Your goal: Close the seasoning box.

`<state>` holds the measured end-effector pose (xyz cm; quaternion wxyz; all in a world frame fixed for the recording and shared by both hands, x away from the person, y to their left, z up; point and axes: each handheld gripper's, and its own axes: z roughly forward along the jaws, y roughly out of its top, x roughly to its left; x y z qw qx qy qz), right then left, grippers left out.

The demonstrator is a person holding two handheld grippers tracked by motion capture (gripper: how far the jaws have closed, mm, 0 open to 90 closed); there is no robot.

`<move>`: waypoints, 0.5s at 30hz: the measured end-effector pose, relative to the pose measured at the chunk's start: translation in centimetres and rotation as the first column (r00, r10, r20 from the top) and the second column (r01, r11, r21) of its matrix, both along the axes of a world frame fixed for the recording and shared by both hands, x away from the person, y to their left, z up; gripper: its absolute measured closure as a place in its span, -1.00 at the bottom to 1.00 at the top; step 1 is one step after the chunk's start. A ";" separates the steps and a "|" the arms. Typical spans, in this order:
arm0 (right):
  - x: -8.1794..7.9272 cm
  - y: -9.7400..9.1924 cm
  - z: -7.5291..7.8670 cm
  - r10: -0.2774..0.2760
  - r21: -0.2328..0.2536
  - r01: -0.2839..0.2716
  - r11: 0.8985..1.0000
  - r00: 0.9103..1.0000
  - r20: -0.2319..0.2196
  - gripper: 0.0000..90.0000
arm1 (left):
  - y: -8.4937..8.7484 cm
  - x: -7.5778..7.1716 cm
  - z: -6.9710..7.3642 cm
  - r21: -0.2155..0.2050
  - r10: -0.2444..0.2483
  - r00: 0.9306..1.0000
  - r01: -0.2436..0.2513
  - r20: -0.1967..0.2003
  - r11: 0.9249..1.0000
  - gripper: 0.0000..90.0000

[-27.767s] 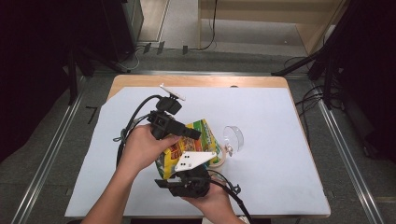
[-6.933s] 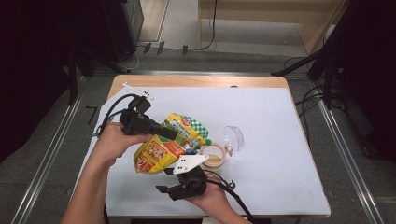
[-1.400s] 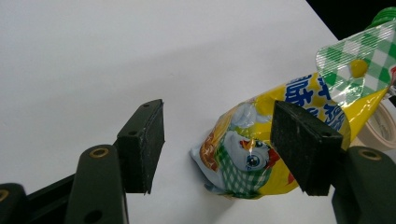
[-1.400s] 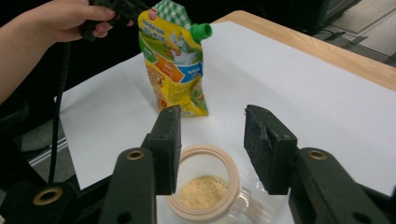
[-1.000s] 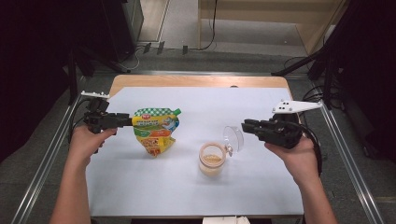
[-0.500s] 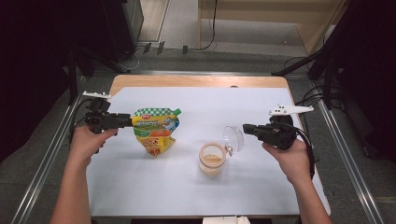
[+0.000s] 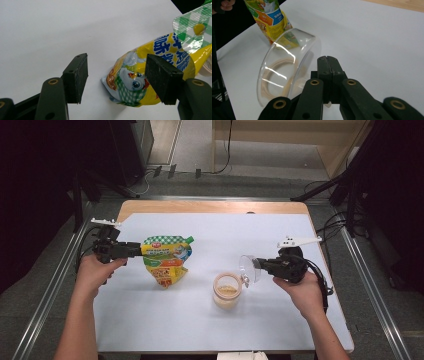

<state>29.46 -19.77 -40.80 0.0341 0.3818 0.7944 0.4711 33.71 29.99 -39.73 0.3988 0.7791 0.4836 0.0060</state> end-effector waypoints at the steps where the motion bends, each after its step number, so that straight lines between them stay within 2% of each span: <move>1: 0.0 0.1 0.0 0.003 -0.001 -0.003 1.000 1.000 -0.001 1.00 | 0.0 0.0 0.0 0.000 0.001 1.000 -0.001 0.000 1.000 -0.20; 15: -0.5 1.6 0.2 0.058 -0.019 -0.058 0.998 0.998 0.002 1.00 | 0.2 0.1 -0.1 0.004 0.003 1.000 -0.003 -0.002 1.000 -0.20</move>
